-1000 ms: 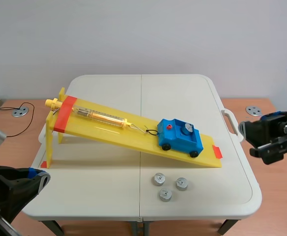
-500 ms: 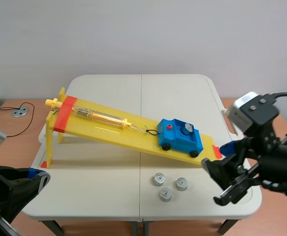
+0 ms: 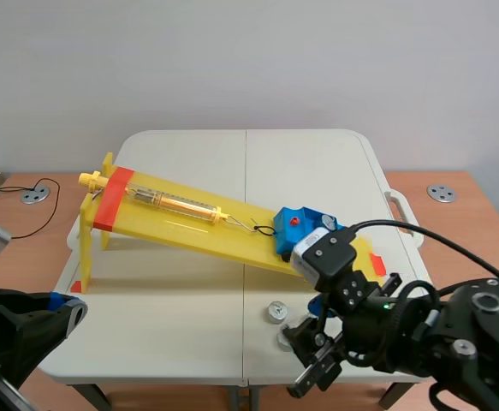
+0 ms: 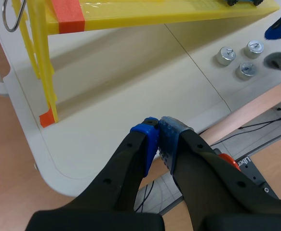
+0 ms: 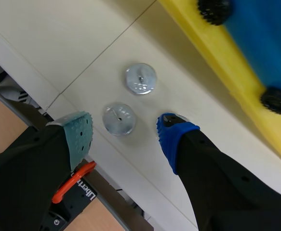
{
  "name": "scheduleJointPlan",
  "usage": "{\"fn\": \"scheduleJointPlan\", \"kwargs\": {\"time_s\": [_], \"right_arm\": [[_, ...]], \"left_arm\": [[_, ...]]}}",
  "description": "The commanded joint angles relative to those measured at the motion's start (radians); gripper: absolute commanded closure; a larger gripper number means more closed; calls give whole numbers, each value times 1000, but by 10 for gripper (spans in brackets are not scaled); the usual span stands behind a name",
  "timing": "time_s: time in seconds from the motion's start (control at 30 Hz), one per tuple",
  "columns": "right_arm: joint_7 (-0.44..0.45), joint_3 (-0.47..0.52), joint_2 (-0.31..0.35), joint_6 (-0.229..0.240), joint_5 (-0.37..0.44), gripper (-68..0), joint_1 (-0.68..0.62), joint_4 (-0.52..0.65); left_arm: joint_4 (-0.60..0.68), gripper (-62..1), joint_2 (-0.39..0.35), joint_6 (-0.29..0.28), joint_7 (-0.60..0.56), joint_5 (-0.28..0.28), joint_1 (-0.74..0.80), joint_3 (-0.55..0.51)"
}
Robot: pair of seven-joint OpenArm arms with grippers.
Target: Place the four metal weights on the blue cart on the ramp.
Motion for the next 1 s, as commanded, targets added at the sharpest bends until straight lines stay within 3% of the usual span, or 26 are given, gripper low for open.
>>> {"fn": "scheduleJointPlan", "kwargs": {"time_s": [0.0, 0.53, 0.73, 0.97], "right_arm": [[142, 23, -5, -28, 29, -307, 75, 51], [195, -53, -55, -60, -8, -300, 100, -74], [188, -53, -55, -60, -12, -242, 105, -90], [128, -53, -50, -89, -13, -69, 105, -91]], "left_arm": [[66, -34, 8, -28, -97, -43, -8, -16], [66, -34, 8, -28, -97, -43, -8, -16], [66, -34, 8, -28, -97, -43, -8, -16], [66, -34, 8, -28, -97, -43, -8, -16]]}}
